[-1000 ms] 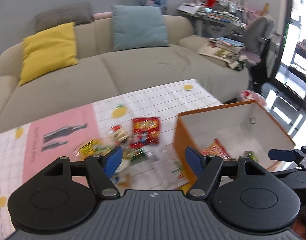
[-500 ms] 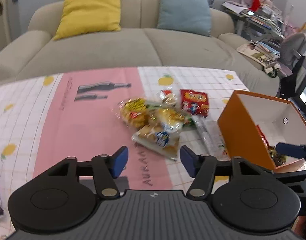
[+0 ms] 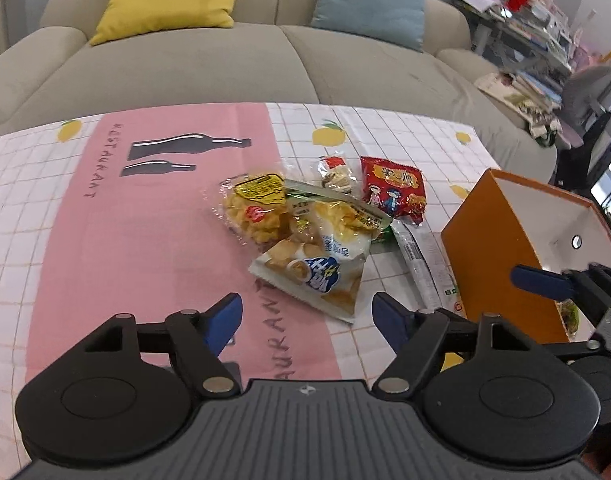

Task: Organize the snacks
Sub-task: 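Withdraw both tools from the box toward the table, then grasp the potato chip bag with the left tool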

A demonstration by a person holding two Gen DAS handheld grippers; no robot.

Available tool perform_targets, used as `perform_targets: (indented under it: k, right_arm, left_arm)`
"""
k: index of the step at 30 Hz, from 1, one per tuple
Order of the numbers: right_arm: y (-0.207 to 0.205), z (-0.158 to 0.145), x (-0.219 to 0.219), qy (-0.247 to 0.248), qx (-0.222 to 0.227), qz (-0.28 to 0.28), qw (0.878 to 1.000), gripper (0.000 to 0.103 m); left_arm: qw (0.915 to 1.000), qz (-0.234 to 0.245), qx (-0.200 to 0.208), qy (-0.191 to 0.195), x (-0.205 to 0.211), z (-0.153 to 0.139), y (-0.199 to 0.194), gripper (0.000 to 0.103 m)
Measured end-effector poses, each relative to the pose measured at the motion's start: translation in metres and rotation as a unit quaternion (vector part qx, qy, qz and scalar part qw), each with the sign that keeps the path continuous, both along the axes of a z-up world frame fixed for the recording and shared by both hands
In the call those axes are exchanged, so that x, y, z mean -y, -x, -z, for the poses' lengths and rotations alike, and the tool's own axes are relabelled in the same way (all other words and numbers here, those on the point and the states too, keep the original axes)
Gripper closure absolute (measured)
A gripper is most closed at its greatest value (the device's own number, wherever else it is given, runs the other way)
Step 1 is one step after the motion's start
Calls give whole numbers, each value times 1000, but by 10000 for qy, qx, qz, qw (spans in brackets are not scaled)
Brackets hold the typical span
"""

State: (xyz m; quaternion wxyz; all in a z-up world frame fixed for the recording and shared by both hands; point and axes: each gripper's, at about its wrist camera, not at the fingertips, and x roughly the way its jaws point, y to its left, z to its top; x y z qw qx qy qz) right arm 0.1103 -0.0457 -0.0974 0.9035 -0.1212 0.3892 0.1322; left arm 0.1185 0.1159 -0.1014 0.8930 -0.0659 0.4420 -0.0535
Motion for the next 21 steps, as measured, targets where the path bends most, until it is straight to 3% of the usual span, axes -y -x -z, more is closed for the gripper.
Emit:
perform_targets:
  k: [7, 21]
  right_arm:
    - [-31, 28, -3, 391, -188, -89, 9990, 35]
    - [-56, 56, -18, 876, 51, -400, 9953, 36]
  left_arm:
    - [9994, 280, -126, -140, 16, 12, -35, 16]
    - [9954, 643, -516, -492, 40, 48, -82, 20]
